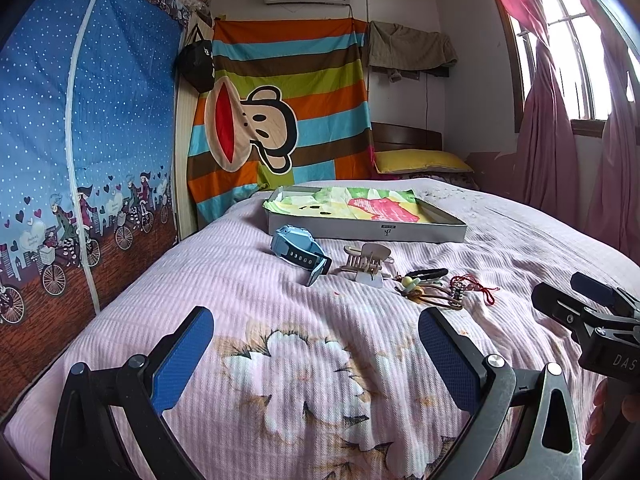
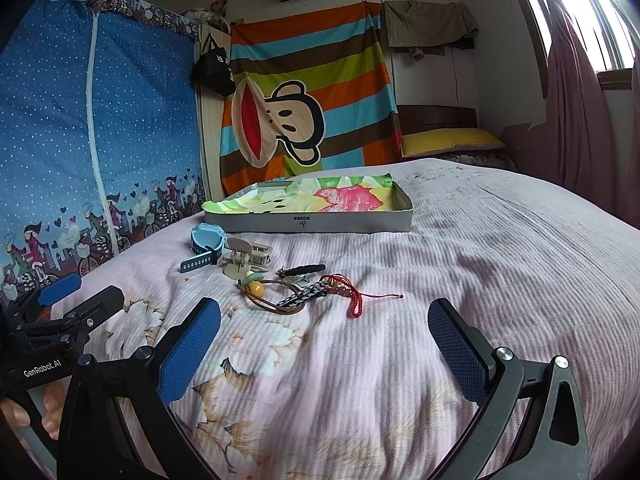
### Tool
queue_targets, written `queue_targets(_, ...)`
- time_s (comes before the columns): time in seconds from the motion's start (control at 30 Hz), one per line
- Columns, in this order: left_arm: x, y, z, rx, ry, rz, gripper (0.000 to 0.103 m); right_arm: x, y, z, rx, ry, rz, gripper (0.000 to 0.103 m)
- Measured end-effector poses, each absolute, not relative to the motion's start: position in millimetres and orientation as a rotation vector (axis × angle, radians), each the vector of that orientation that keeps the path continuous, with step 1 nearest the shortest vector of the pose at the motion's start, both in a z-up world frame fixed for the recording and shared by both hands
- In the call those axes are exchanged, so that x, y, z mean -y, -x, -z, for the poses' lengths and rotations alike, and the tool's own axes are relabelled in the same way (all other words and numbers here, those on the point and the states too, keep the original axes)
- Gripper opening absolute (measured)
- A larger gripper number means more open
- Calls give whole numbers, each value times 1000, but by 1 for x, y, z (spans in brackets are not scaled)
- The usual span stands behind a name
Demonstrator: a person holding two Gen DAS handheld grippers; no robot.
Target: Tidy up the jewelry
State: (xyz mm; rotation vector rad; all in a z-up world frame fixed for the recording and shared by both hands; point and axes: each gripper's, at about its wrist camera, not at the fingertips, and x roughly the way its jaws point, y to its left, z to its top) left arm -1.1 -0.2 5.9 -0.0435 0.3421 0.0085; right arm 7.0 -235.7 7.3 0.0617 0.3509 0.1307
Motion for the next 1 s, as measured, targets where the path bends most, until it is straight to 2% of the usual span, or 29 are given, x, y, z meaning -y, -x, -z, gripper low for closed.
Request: queue_targets(1.0,0,-23,-20,-345,49,38,103,242,-11,-18,-300,5,-84,102)
